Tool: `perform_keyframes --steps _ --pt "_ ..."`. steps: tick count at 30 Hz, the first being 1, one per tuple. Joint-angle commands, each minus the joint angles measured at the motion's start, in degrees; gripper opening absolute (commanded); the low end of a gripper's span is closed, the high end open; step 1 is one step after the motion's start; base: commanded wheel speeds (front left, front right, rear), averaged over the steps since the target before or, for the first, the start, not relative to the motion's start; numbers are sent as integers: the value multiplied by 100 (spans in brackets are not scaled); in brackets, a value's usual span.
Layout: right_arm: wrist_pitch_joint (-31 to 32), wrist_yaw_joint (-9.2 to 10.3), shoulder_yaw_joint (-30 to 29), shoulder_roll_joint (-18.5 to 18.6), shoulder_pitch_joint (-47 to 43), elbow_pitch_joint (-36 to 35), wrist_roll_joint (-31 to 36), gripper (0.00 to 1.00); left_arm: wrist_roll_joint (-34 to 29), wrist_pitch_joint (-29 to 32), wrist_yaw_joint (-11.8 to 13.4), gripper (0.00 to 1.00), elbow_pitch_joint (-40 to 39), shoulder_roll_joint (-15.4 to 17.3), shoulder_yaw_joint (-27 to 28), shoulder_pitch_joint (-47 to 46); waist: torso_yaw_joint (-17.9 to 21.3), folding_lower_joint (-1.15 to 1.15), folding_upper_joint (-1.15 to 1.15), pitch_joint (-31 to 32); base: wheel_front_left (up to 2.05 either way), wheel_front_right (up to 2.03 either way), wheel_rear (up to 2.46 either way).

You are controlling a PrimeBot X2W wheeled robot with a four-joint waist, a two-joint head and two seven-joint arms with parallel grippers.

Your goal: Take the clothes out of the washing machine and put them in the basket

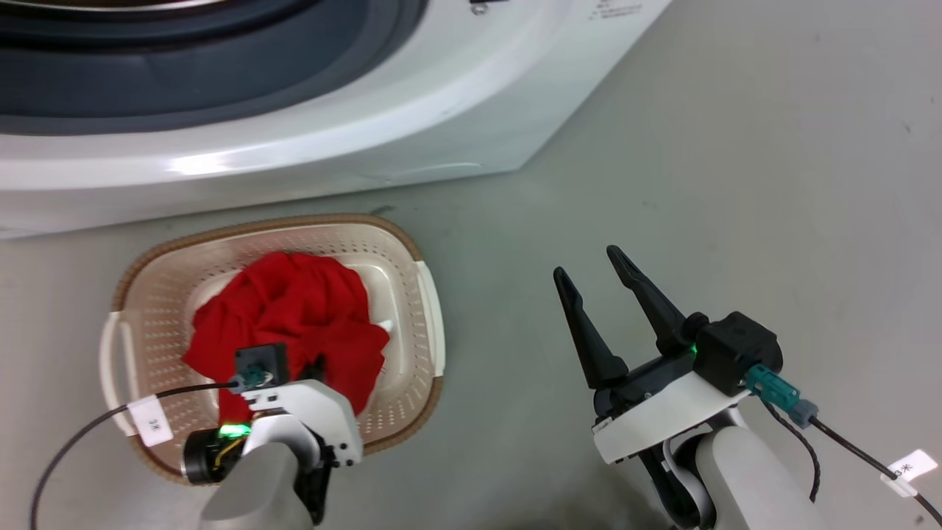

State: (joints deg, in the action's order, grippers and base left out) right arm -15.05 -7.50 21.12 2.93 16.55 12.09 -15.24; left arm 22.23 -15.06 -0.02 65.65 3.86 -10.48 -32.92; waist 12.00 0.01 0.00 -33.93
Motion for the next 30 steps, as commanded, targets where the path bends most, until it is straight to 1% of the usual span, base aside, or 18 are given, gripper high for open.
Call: perform_keyframes --steps 1,3,7,8,9,10,14,20,24,30 --pt "-16 2 23 -9 132 -26 -45 100 -12 -14 23 0 44 84 24 -122 261 -1 0 -286 0 0 0" --pt "-16 3 29 -9 171 -71 -96 100 -20 -14 60 0 133 135 60 -207 322 -1 0 -397 0 0 0" --pt "-15 2 14 -8 205 -110 -151 100 -14 -14 59 0 253 197 93 -284 331 -1 0 -530 0 0 0" --pt "-15 2 23 -8 219 -92 -151 100 6 -14 56 11 213 197 122 -307 317 -1 0 -531 0 0 0" --pt "-15 3 32 -8 234 -70 -146 100 3 -14 64 49 196 194 141 -298 301 -1 0 -516 0 0 0" --pt "-15 3 40 -8 251 -53 -139 100 -12 -15 77 100 148 186 152 -279 280 -1 0 -481 0 0 0" --pt "-15 3 1 -7 222 21 -94 100 -63 -15 59 100 -63 138 221 -60 177 -1 0 -134 0 0 0" --pt "-15 2 -235 -6 25 199 85 100 -95 -14 17 100 -654 22 470 435 -56 -1 0 801 0 0 0" --pt "-15 3 -434 -5 -162 293 248 100 -265 -15 -42 100 -1241 -28 604 828 -225 -1 0 1408 0 0 0" --pt "-15 3 -752 -5 -418 366 490 100 -539 -14 -83 100 -2287 -72 914 1316 -445 -1 0 2050 0 0 0"
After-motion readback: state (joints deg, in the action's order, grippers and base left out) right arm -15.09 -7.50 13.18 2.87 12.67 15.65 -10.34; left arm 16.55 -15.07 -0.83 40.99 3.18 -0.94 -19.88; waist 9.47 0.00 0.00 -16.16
